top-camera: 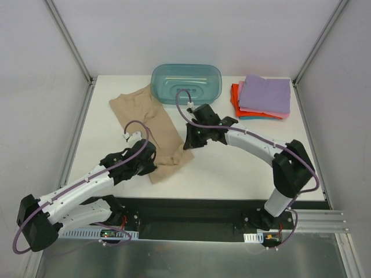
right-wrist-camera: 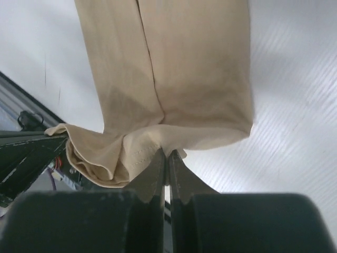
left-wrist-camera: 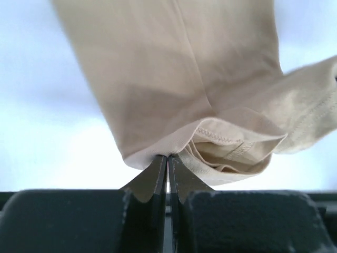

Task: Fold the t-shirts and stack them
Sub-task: Fold the folded rectangular tshirt in 1/3 of the way

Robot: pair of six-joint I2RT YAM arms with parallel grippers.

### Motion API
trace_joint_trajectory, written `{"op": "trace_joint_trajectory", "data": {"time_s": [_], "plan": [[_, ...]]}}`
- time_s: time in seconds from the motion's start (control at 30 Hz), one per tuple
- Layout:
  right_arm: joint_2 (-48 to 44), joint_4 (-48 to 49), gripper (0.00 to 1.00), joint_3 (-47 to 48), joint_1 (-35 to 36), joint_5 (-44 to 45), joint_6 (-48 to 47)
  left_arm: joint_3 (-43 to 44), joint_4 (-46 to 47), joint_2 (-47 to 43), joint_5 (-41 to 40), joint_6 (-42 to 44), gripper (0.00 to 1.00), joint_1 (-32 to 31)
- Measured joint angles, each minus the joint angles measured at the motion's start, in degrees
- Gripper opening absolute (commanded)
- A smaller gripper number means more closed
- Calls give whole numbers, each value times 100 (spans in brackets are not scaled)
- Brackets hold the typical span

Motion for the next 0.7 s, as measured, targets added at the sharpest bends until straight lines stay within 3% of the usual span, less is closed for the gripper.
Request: {"op": "trace_joint_trajectory", "data": {"time_s": [0.33,0.7], "plan": [[1812,-269,1,2295,-24,780,-527,63,651,372,-227,896,0,1652],[2822,-214,6,3403,-260,868,-890,315,1462,1421,-2,1646,0,2778]]}}
